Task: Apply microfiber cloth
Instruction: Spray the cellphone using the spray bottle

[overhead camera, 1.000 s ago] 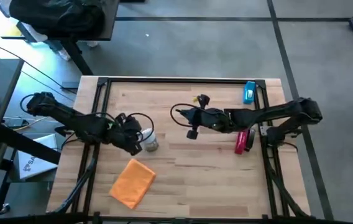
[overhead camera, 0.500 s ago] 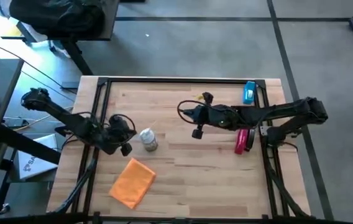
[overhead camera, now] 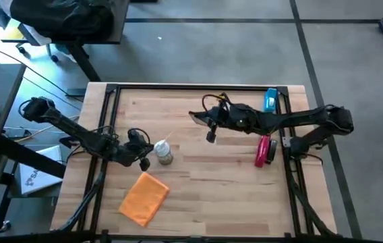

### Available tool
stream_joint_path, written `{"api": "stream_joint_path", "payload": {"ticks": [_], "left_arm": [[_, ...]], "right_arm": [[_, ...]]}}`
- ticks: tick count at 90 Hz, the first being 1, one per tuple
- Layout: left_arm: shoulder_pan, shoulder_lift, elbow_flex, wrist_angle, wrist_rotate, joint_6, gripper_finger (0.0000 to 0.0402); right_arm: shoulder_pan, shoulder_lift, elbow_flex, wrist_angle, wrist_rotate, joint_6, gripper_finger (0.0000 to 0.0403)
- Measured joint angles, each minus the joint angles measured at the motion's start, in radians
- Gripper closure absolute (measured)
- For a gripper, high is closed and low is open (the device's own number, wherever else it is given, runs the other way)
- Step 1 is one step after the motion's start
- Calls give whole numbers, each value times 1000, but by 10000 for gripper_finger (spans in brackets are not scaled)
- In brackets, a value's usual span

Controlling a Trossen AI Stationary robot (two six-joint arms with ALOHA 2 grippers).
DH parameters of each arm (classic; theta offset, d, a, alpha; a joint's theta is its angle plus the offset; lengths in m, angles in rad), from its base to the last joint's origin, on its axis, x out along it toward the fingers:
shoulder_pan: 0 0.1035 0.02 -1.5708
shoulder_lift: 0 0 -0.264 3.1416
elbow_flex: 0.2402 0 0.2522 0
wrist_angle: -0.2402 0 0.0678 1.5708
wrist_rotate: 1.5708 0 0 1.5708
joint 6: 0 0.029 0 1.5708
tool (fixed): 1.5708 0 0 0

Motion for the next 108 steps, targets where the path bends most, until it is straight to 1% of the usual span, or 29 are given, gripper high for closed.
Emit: {"api": "stream_joint_path", "payload": {"ticks": [8,19,33,50,66,80,98,108], "left_arm": [[15,38,-4,36,-1,6,401],[26,113,-4,177,9,72,402],[45,204,-4,277,71,122,402],[37,252,-4,408,182,175,402],[3,253,-4,435,177,165,402],[-29,252,-4,467,207,196,402],[-61,252,20,459,211,200,402],[-71,252,49,396,211,201,402]], "right_arm": [[-5,0,-13,8,-5,12,402],[-6,0,-25,50,-5,5,402],[-6,0,-25,50,-6,-1,402],[-6,0,-25,43,-6,-15,402],[-6,0,-25,43,-6,-16,402],[-5,0,-25,42,-30,-7,402],[17,0,-25,16,-38,12,402],[25,0,-25,12,-41,13,402]]}}
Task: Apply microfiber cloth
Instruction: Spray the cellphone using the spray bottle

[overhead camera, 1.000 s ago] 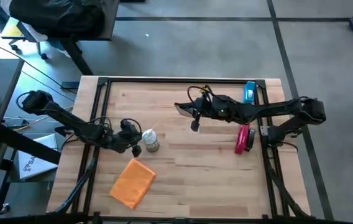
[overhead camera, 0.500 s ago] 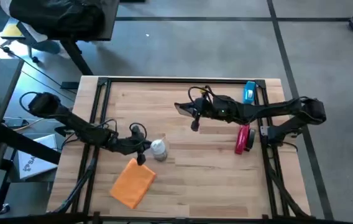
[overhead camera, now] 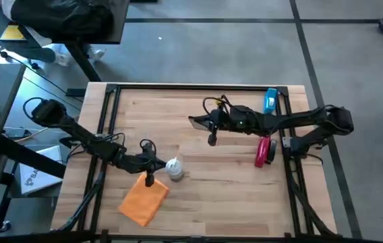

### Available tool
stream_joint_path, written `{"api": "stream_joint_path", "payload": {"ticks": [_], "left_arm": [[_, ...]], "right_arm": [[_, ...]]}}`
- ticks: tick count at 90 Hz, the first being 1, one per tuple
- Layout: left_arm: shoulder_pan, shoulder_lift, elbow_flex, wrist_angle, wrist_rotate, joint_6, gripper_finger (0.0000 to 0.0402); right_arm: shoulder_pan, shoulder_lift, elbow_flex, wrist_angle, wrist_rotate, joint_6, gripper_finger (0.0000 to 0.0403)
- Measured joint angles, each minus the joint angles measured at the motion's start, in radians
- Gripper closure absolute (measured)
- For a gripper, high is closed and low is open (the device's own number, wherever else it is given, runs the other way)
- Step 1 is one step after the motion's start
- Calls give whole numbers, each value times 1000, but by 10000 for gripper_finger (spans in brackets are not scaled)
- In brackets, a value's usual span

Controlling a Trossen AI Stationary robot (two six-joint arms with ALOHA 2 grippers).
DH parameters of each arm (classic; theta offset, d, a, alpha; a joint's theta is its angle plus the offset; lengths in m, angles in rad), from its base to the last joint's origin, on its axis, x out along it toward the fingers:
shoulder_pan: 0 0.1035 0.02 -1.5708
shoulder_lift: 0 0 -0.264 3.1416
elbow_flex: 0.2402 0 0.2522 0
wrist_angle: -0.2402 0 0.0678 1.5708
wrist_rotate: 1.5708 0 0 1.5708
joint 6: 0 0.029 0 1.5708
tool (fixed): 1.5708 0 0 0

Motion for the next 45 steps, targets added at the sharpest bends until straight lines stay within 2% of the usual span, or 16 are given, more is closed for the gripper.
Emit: {"api": "stream_joint_path", "payload": {"ticks": [11,19,34,45], "left_arm": [[-8,-5,46,-77,5,34,402],[-6,-36,99,-137,49,112,402],[21,-159,200,-339,92,223,402],[62,-259,219,-370,73,330,402]], "right_arm": [[4,0,6,-5,1,-2,402],[4,0,23,-5,1,-2,403],[4,0,74,-33,-9,-27,403],[4,0,96,-52,-22,-29,403]]}}
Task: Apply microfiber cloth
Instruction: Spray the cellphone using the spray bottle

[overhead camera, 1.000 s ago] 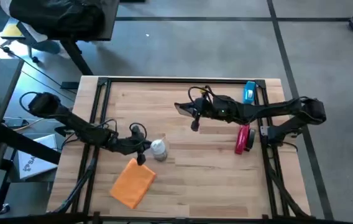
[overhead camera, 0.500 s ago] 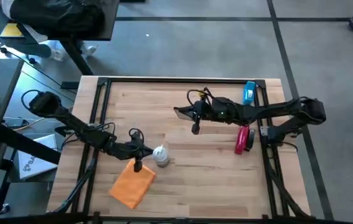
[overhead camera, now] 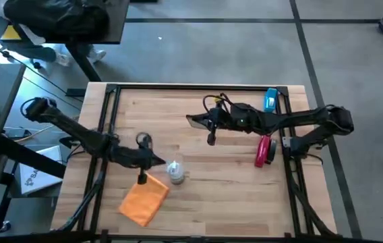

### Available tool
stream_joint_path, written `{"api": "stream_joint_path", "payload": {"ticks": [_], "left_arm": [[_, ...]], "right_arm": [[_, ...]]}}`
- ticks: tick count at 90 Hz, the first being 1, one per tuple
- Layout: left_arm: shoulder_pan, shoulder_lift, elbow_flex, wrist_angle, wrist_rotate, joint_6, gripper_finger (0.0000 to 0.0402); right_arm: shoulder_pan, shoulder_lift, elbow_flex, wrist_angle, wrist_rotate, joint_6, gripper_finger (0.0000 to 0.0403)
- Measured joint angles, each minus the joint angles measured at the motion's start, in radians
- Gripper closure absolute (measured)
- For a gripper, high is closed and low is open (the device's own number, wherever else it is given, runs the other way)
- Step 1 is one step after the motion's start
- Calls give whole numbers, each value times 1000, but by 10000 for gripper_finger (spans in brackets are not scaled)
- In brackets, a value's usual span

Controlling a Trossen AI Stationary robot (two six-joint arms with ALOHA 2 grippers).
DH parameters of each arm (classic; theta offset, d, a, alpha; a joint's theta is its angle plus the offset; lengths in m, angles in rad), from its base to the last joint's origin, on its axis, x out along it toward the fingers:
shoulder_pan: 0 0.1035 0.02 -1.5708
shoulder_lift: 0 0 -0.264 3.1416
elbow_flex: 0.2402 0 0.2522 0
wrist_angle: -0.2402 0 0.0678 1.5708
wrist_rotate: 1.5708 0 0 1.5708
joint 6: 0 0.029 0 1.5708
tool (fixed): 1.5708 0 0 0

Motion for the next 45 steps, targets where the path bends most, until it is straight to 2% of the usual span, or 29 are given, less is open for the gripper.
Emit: {"api": "stream_joint_path", "payload": {"ticks": [9,17,31,45], "left_arm": [[44,-50,-1,25,-4,91,402],[75,-56,-5,114,20,166,402],[121,20,-33,360,180,257,402],[154,121,-34,455,190,223,402]], "right_arm": [[0,0,2,19,-20,-19,403],[-2,0,2,37,-57,-39,403],[-26,8,2,117,-104,-49,403],[-63,62,3,176,-184,-14,403]]}}
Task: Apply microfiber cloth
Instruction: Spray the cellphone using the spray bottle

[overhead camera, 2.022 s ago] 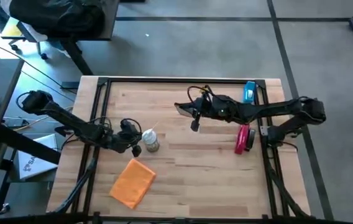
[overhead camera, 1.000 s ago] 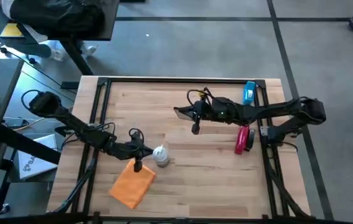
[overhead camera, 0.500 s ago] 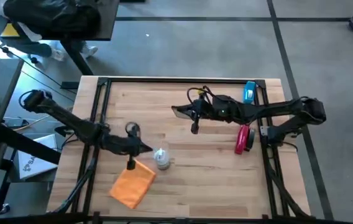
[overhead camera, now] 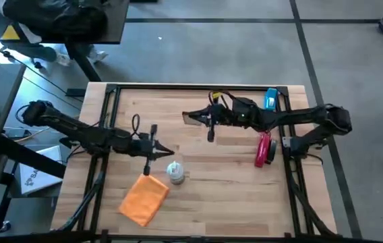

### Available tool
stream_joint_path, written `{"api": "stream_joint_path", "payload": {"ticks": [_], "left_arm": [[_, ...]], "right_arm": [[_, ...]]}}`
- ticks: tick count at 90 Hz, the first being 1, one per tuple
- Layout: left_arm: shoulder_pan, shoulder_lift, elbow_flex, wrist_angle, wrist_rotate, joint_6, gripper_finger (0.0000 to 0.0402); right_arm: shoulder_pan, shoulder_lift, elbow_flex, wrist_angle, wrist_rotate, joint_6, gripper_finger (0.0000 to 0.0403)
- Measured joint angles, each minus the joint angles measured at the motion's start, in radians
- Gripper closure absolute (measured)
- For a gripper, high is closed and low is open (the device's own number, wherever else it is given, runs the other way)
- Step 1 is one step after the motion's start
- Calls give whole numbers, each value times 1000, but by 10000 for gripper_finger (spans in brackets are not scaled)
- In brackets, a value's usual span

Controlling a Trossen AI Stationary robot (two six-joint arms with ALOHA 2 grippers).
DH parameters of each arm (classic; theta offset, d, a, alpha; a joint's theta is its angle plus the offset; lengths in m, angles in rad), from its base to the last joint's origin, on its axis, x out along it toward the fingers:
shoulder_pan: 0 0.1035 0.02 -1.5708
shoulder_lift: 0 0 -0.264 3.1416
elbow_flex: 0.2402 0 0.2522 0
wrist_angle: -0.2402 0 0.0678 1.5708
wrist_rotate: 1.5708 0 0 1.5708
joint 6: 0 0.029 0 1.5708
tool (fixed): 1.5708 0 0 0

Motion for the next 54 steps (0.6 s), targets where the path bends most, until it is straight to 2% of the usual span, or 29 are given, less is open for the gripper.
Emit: {"api": "stream_joint_path", "payload": {"ticks": [28,54], "left_arm": [[15,90,0,18,96,-32,402],[11,87,0,22,105,-22,402]], "right_arm": [[-19,45,0,27,-28,23,403],[-18,46,0,26,-28,19,402]]}}
